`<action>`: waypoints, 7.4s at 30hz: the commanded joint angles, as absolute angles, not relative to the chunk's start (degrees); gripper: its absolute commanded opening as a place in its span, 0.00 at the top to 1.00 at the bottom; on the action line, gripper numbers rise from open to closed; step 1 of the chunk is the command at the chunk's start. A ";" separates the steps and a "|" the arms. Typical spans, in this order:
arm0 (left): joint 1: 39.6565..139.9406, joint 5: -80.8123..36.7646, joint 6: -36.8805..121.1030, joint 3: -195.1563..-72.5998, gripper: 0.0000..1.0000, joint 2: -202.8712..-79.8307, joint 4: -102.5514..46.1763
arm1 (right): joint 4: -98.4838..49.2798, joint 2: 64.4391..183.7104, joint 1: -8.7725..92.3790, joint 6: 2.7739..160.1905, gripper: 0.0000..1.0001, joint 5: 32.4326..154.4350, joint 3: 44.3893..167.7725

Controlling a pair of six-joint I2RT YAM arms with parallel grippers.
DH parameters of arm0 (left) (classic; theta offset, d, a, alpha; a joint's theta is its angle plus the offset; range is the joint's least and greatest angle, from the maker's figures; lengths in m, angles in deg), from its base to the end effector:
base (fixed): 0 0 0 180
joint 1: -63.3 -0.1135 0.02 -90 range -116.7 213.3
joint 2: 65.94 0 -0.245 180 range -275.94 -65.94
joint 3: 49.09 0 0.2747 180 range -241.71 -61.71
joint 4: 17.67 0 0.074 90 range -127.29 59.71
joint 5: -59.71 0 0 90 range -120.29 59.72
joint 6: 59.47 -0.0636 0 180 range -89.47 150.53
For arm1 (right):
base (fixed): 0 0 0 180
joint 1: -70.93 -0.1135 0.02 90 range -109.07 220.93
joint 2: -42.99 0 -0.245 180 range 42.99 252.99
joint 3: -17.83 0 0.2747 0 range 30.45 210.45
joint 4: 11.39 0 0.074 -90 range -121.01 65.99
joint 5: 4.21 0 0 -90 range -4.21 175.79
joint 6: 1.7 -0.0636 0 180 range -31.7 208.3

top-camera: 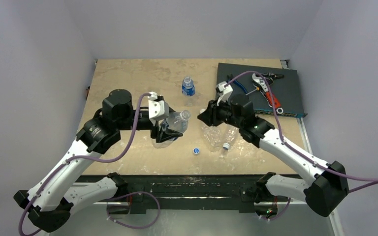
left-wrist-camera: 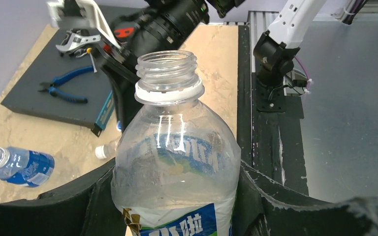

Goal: Unscrew the bottle caps
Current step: Place the bottle cap at the center of the board, then place the plastic bottle at the center of the board.

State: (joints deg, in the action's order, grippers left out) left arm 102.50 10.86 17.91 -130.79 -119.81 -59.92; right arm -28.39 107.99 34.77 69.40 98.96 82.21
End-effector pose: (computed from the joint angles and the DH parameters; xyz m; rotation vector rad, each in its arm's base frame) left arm 0.1568 -0.1819 0.4093 1.2533 1.3852 -0.9749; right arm 0.2504 0.2009 0.2914 -0.4574 1.9113 0.8627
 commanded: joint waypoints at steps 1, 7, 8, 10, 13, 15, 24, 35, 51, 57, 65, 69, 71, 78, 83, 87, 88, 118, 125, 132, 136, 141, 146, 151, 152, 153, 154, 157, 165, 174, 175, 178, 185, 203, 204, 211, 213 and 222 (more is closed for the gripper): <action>102.73 8.08 18.07 -129.90 1.00 -118.35 -56.76 | -19.36 108.74 32.58 67.96 1.00 91.86 76.22; 102.74 8.02 17.91 -130.32 1.00 -118.06 -56.92 | -12.81 116.53 24.64 65.54 1.00 86.08 70.84; 102.76 8.06 18.07 -130.30 1.00 -118.03 -56.81 | -11.71 118.33 23.09 65.01 1.00 84.47 70.60; 102.70 8.14 18.69 -130.18 1.00 -118.02 -56.08 | -9.61 121.64 20.64 63.66 1.00 81.93 70.17; 102.69 8.29 19.14 -130.80 1.00 -118.21 -55.27 | -6.20 125.77 18.10 62.66 1.00 78.61 69.59; 102.73 8.36 19.38 -131.26 1.00 -118.37 -55.25 | -4.90 127.97 16.81 62.46 1.00 76.73 69.63; 102.71 9.00 21.30 -132.42 1.00 -118.33 -53.86 | -3.17 133.57 13.49 62.30 1.00 69.98 68.47; 102.74 9.47 24.36 -135.17 1.00 -119.71 -51.11 | -3.95 135.18 9.51 59.82 0.72 65.99 65.94; 102.73 6.64 24.68 -135.63 1.00 -119.93 -51.36 | -16.53 110.77 9.50 65.36 0.39 68.06 73.29; 102.71 4.93 25.97 -133.83 1.00 -119.13 -51.67 | -24.64 95.40 9.58 69.31 0.29 77.84 82.29; 102.71 5.03 27.20 -132.11 1.00 -118.50 -50.24 | -27.36 91.44 9.58 69.84 0.28 85.67 89.94; 102.73 7.04 26.97 -131.79 1.00 -118.68 -50.59 | -24.28 92.77 9.58 69.48 0.28 88.52 91.97; 102.69 9.27 26.78 -131.48 1.00 -118.89 -50.59 | -22.45 94.47 9.58 69.49 0.28 89.14 93.33; 102.76 16.68 24.94 -132.26 1.00 -119.65 -53.05 | -18.40 98.17 9.58 69.58 0.29 88.87 95.35; 102.69 18.32 24.60 -131.87 1.00 -119.39 -53.54 | -17.59 98.19 9.58 69.44 0.32 87.94 95.08; 102.71 20.07 25.01 -131.67 1.00 -119.63 -53.50 | -16.76 98.73 9.58 69.52 0.39 87.07 95.51; 102.71 20.42 25.51 -131.63 1.00 -119.71 -53.45 | -16.78 98.92 9.58 69.71 0.41 86.33 95.69; 102.73 13.68 32.05 -131.16 1.00 -119.95 -48.28 | -14.76 103.03 9.58 70.98 0.63 86.45 98.19; 102.54 6.38 33.61 -130.92 1.00 -120.17 -46.79 | -16.38 104.69 9.58 71.31 0.74 83.96 98.49; 101.99 5.13 34.48 -131.10 1.00 -120.17 -46.17 | -14.81 104.05 9.58 71.00 0.53 84.19 96.85; 101.89 6.22 34.79 -131.06 1.00 -120.17 -45.92 | -14.17 103.58 9.54 70.80 0.77 83.62 97.01; 101.80 5.39 34.74 -131.08 0.56 -119.98 -46.91 | -14.27 104.15 9.58 71.31 0.99 82.32 98.14; 101.63 -2.91 29.41 -134.23 0.09 -120.04 -54.81 | -17.77 107.68 9.58 76.48 1.00 76.67 101.92; 100.61 -15.14 24.44 -140.43 0.02 -121.29 -66.00 | -19.29 111.68 12.45 82.67 1.00 70.04 103.11; 100.54 -18.93 24.63 -141.47 0.01 -121.70 -67.33 | -18.84 112.46 13.46 82.95 1.00 70.21 102.84; 100.42 -22.49 25.03 -142.62 0.00 -122.24 -68.36 | -18.21 113.18 14.68 82.95 1.00 70.69 102.44; 100.16 -24.74 24.61 -143.48 0.00 -122.68 -69.49 | -16.99 113.94 15.94 82.82 1.00 71.36 101.78; 99.55 -26.55 23.70 -143.38 0.00 -122.31 -69.39 | -12.68 116.89 19.44 81.51 1.00 73.85 99.37; 99.59 -20.73 25.03 -140.92 0.00 -122.20 -68.79 | -1.38 132.42 21.17 81.50 1.00 71.67 100.32; 99.56 -17.23 25.92 -142.38 0.00 -122.84 -69.02 | 8.13 145.69 21.18 85.02 1.00 66.88 106.10; 99.52 -16.89 26.22 -142.47 0.00 -122.81 -69.05 | 8.82 146.95 21.18 85.71 1.00 66.16 106.68; 99.55 -16.30 26.78 -142.58 0.00 -122.90 -68.89 | 10.33 149.83 21.21 87.04 1.00 64.63 107.82; 99.53 -15.26 27.38 -142.92 0.00 -122.72 -69.08 | 11.93 152.33 21.43 87.59 1.00 61.89 107.30; 99.55 -13.77 28.33 -143.75 0.00 -121.68 -69.13 | 11.43 149.89 21.54 87.13 0.89 63.23 102.32; 99.58 -13.68 28.33 -143.72 0.00 -121.60 -69.07 | 11.42 149.75 21.54 87.03 0.88 63.26 102.15; 99.56 -13.75 28.26 -143.89 0.00 -121.58 -69.03 | 10.06 148.97 21.59 85.45 0.59 63.94 101.67; 99.59 -13.76 28.61 -144.02 0.00 -121.43 -68.67 | 9.15 148.95 21.62 85.00 0.54 64.46 101.89; 99.51 -13.20 28.89 -144.37 0.00 -121.22 -67.80 | 8.26 148.20 21.62 83.82 0.48 65.39 101.55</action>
